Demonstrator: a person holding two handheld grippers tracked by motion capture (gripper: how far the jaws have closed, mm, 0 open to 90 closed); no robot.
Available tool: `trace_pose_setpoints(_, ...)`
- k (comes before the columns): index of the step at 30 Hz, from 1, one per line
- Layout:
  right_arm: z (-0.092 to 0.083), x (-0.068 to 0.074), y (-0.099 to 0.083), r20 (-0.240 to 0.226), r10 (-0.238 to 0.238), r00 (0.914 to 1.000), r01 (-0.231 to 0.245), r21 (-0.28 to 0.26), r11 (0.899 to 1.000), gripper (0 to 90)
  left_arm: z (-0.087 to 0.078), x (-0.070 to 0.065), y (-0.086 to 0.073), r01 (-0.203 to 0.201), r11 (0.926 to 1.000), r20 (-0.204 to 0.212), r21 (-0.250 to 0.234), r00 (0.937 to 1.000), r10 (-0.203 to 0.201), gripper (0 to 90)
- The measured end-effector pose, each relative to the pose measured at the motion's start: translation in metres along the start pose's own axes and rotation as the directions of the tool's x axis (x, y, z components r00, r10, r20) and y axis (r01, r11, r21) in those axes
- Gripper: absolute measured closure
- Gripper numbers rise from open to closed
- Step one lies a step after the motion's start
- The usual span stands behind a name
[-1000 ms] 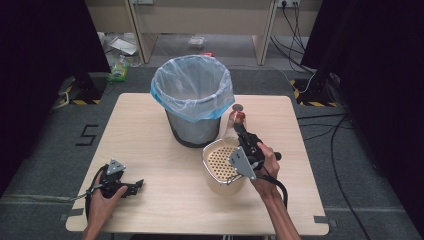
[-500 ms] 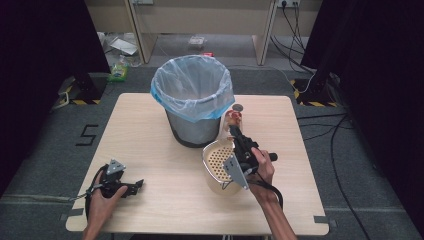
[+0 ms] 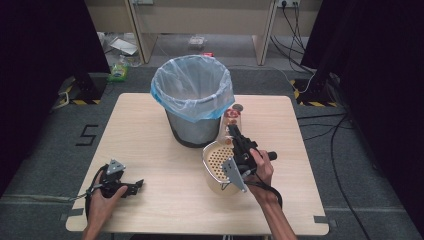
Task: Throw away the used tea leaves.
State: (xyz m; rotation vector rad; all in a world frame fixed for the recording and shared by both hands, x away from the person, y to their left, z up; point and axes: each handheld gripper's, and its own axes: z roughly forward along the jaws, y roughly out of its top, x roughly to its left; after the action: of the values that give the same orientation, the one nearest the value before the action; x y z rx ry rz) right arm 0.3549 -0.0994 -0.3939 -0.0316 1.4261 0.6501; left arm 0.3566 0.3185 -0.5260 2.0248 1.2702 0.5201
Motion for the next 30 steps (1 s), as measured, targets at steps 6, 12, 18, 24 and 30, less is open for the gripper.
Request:
trace_pose_setpoints(6,0.003,0.006,-0.001,-0.009,-0.031,0.9995,0.031,0.004,1.0,90.0,0.0,0.0,0.0,-0.001,1.0,-0.001,-0.001,1.0,0.001,0.0)
trace_pose_setpoints(12,0.005,0.01,-0.006,0.002,-0.051,0.9987,0.051,0.022,0.998,90.0,0.0,0.0,0.0,0.001,1.0,-0.001,-0.002,1.0,-0.001,0.0)
trace_pose_setpoints(18,0.003,0.008,-0.001,0.007,-0.07,0.9975,0.07,-0.001,0.998,90.0,0.0,-0.001,0.0,-0.004,1.0,-0.003,-0.001,1.0,0.004,0.0)
trace_pose_setpoints(24,0.001,0.009,0.0,0.026,-0.116,0.9929,0.117,-0.014,0.993,90.0,0.0,-0.001,0.0,-0.003,1.0,-0.002,-0.002,1.0,0.003,0.0)
trace_pose_setpoints(30,-0.001,0.012,-0.004,0.029,-0.111,0.9934,0.111,-0.01,0.994,90.0,0.0,0.0,0.0,-0.001,1.0,-0.001,-0.003,1.0,0.001,0.0)
